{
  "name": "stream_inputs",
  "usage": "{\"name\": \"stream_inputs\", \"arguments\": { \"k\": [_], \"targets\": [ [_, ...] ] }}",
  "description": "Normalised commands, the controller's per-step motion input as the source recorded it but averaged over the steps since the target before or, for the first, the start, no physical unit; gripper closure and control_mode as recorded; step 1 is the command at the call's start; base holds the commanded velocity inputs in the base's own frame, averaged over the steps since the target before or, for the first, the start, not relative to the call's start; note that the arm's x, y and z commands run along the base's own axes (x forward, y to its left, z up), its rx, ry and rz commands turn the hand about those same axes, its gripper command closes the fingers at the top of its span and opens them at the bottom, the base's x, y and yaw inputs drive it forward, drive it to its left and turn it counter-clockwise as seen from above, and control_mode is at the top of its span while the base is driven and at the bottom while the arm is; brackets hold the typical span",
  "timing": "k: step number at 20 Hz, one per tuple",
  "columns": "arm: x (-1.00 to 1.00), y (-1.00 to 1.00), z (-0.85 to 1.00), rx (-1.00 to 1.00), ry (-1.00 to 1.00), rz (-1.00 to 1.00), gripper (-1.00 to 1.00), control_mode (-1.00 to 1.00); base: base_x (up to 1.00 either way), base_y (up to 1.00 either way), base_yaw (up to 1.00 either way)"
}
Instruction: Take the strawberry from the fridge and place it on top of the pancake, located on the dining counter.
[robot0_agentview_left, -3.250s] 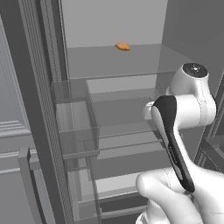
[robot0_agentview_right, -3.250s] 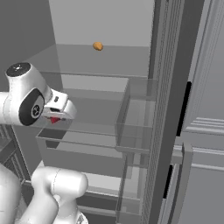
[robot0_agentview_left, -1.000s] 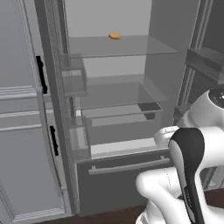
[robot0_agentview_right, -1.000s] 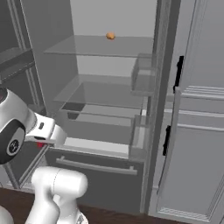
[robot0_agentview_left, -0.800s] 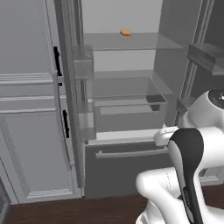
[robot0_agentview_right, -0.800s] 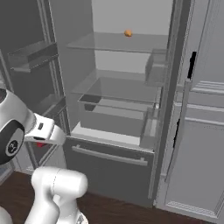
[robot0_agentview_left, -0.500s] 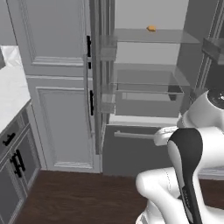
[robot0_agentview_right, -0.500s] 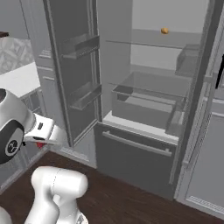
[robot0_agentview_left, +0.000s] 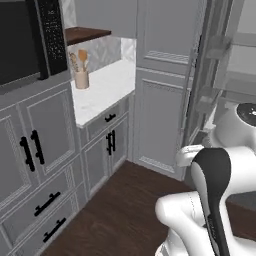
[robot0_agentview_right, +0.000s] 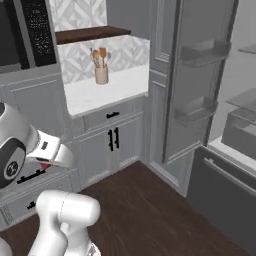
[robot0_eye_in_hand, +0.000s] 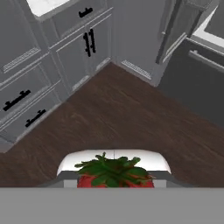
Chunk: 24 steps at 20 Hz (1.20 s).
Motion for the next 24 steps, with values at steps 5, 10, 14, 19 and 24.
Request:
{"name": "stream_inputs", "arguments": {
  "k": [5,10,14,19,24],
  "targets": [
    [0.0,0.0,0.0,0.0,0.0,0.0,1.0,1.0,0.0,0.59,0.91],
    [0.0,0.0,0.0,0.0,0.0,0.0,1.0,1.0,-0.04,0.76,0.87],
    [0.0,0.0,0.0,0.0,0.0,0.0,1.0,1.0,-0.01,0.99,0.66],
    [0.0,0.0,0.0,0.0,0.0,0.0,1.0,1.0,0.35,1.0,-0.19],
    [0.0,0.0,0.0,0.0,0.0,0.0,1.0,1.0,0.64,1.0,-0.15]
  ]
}}
